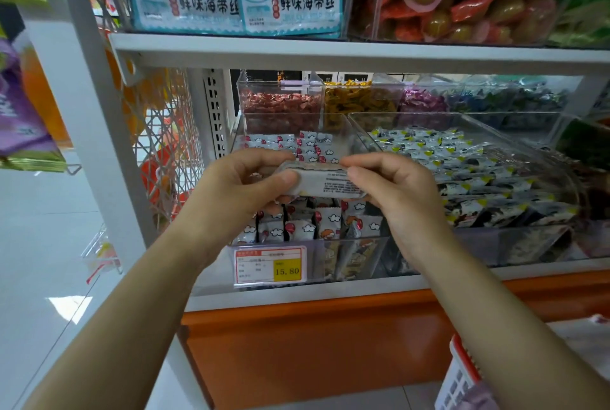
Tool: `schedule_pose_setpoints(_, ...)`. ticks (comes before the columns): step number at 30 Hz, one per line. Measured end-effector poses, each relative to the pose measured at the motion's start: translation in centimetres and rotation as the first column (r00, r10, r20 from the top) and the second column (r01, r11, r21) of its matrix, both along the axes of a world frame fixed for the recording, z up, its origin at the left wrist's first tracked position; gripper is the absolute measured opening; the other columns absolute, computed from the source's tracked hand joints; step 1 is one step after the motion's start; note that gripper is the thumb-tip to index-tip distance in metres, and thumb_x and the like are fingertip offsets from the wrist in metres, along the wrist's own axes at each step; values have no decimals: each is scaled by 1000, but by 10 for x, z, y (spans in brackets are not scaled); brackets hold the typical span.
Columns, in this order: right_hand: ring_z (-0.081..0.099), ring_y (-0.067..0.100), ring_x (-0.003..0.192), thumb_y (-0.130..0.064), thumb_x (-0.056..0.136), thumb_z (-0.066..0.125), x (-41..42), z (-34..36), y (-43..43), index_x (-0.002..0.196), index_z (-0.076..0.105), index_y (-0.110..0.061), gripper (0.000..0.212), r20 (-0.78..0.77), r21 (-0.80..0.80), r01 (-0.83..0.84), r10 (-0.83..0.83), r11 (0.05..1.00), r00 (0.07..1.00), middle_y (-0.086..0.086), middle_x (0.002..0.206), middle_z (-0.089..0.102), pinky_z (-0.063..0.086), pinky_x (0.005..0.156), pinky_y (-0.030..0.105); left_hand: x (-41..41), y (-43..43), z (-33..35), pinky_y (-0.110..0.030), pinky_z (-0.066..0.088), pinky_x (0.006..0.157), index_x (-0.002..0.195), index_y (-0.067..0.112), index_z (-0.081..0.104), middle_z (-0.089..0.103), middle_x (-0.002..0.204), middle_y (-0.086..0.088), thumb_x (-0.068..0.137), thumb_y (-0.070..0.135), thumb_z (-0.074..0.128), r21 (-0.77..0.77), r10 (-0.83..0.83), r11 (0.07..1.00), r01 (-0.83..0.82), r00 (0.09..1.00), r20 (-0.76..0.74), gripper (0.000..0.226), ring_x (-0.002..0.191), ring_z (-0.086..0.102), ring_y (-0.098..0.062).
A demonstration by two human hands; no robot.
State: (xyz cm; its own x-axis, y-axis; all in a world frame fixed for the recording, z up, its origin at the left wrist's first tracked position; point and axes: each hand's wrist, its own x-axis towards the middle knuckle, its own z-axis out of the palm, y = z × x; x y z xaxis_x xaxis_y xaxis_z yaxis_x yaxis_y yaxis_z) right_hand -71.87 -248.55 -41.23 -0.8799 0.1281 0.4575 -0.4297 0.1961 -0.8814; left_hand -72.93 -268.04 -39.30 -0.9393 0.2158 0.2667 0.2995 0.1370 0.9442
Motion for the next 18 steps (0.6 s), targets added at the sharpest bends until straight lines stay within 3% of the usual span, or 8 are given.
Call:
schedule_pose_setpoints(4,57,9,61,-13,84,66,-1,1,-1,74,71,-16,12,-57,24,98,-97,995,994,0,64,64,47,56,16,4,1,3,-14,51,56,94,23,67,70,83,4,63,34,68,-129,-56,991,44,994,-90,33,66,66,-7)
schedule_pose_setpoints(7,58,23,66,-13,85,65,-2,0,0,73,69,-8,14,-88,65,145,-139,987,986,14,69,64,47,59,24,3,1,3,-22,54,57,90,23,68,68,80,3,63,42,66,-184,-80,981,60,991,-103,33,65,62,-12)
schedule_pose_setpoints(10,60,20,66,-14,85,65,-1,1,1,72,69,-11,14,-92,79,135,-128,988,988,9,68,65,47,58,18,1,-5,3,-21,53,57,87,20,71,67,70,4,63,43,64,-148,-111,984,103,993,-42,35,63,61,-9)
schedule_pose_setpoints(13,60,6,61,-14,84,66,1,1,0,71,70,-18,14,-78,83,101,-95,991,992,-2,65,67,46,58,11,-2,-8,4,-19,53,55,83,15,75,68,68,-4,70,36,60,-115,-92,989,93,996,14,29,56,61,-11)
schedule_pose_setpoints(15,60,-2,62,-14,84,66,2,1,-2,70,70,-21,15,-72,93,88,-81,992,994,-13,63,66,44,58,8,-1,-8,4,-20,54,53,82,14,75,70,67,-4,76,31,59,-125,-73,989,74,997,12,24,54,60,-14)
schedule_pose_setpoints(18,59,-2,61,-14,84,66,3,3,-4,70,69,-20,16,-84,98,108,-100,989,991,-15,59,64,44,58,7,1,-8,6,-20,54,52,82,19,75,70,70,-2,82,33,56,-119,-25,993,25,1000,2,23,55,60,-9)
